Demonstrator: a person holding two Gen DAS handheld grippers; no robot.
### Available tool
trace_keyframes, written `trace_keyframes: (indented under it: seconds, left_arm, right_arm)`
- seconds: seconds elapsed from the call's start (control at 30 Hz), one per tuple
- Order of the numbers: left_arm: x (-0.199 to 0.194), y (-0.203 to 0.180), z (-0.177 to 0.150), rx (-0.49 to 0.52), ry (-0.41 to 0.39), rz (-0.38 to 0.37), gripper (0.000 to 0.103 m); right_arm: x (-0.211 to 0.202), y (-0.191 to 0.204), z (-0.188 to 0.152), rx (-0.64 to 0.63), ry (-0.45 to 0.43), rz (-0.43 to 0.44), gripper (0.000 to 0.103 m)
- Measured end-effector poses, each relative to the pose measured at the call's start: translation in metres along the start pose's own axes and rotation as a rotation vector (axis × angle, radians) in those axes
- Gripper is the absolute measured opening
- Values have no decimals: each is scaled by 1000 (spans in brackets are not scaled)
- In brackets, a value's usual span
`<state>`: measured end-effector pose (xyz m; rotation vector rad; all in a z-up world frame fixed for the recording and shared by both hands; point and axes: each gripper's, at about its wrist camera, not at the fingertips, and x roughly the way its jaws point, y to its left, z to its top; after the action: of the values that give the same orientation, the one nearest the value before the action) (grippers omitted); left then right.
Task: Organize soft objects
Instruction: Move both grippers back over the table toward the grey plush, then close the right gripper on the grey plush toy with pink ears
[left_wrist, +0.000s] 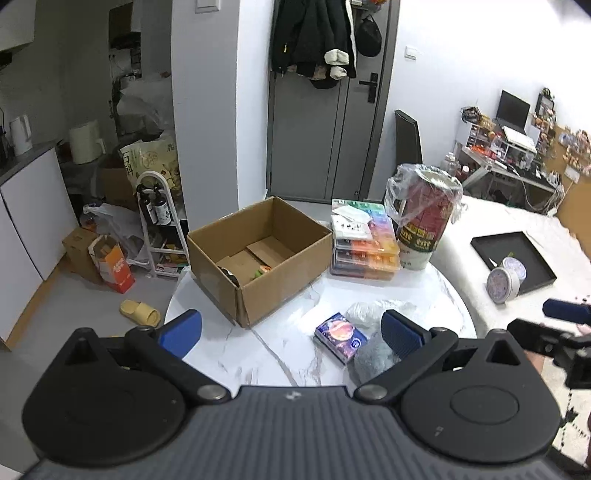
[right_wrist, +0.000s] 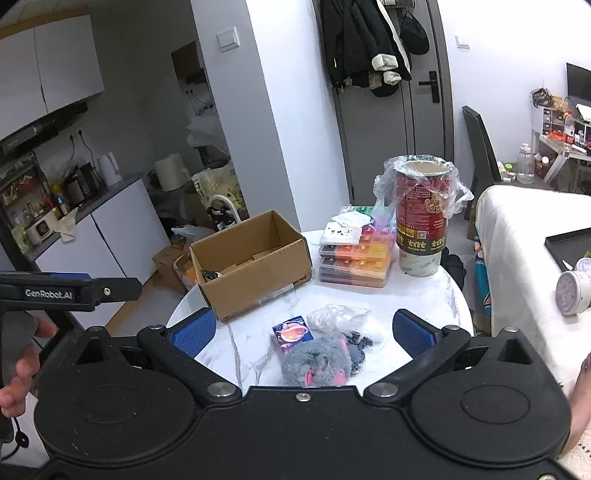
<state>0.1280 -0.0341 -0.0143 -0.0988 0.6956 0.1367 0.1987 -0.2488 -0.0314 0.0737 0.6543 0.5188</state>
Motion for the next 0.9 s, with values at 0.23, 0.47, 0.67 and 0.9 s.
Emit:
trace_keyframes:
  seconds: [0.23, 0.47, 0.67, 0.9]
  left_arm:
    - [-5, -14, -17, 15, -3, -42, 102]
    - [-3, -30, -33, 23, 6, -89, 102]
    - [3, -37, -43, 2, 8, -82, 102]
    - [21, -47, -51, 37, 16, -91, 100]
  right_arm:
    - [-10, -10, -10, 34, -19, -13, 103]
    - [-2, -15, -27, 73, 12, 2, 103]
    - [6, -16, -37, 92, 38, 14, 103]
    - [20, -22, -50, 127, 66, 10, 103]
